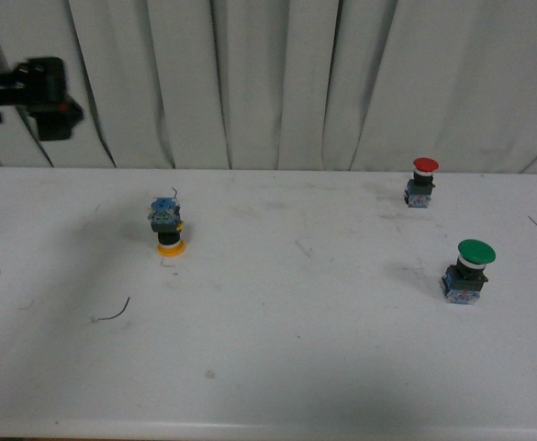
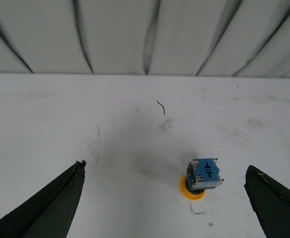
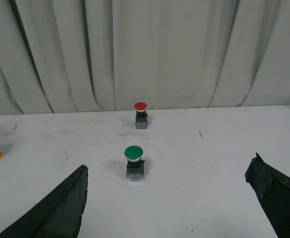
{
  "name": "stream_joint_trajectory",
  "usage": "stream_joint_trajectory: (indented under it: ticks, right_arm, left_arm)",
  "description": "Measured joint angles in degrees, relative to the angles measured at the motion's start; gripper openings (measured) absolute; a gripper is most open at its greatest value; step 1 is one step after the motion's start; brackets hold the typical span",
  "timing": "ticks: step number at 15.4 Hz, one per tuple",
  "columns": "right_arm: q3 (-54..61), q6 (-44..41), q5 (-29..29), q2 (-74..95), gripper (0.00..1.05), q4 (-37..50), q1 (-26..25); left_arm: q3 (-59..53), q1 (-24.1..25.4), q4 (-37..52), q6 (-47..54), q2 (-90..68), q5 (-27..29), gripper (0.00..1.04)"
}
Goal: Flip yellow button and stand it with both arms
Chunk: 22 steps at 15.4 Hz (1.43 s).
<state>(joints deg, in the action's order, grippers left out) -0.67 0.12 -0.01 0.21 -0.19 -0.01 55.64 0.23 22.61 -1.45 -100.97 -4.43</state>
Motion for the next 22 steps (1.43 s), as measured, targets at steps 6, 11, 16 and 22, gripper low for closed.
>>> stream_joint_trajectory:
  ticks: [6, 11, 16, 22]
  right_arm:
    - [0.0, 0.0, 0.0, 0.0, 0.98, 0.0, 0.0]
    - [0.0, 0.0, 0.0, 0.0, 0.98, 0.0, 0.0]
    - [0.0, 0.0, 0.0, 0.0, 0.98, 0.0, 0.0]
    - [0.0, 0.0, 0.0, 0.0, 0.98, 0.0, 0.0]
  left_arm:
    - [31.9, -6.1, -26.4, 0.6, -24.7, -0.1, 0.98]
    - [31.4, -7.8, -28.2, -1.2, -26.2, 0.2, 0.98]
    - [31.4, -8.7, -29.0, -1.6, -27.8, 2.6, 0.98]
    - [33.8, -8.9, -28.0, -2.5, -30.5, 6.3, 0.98]
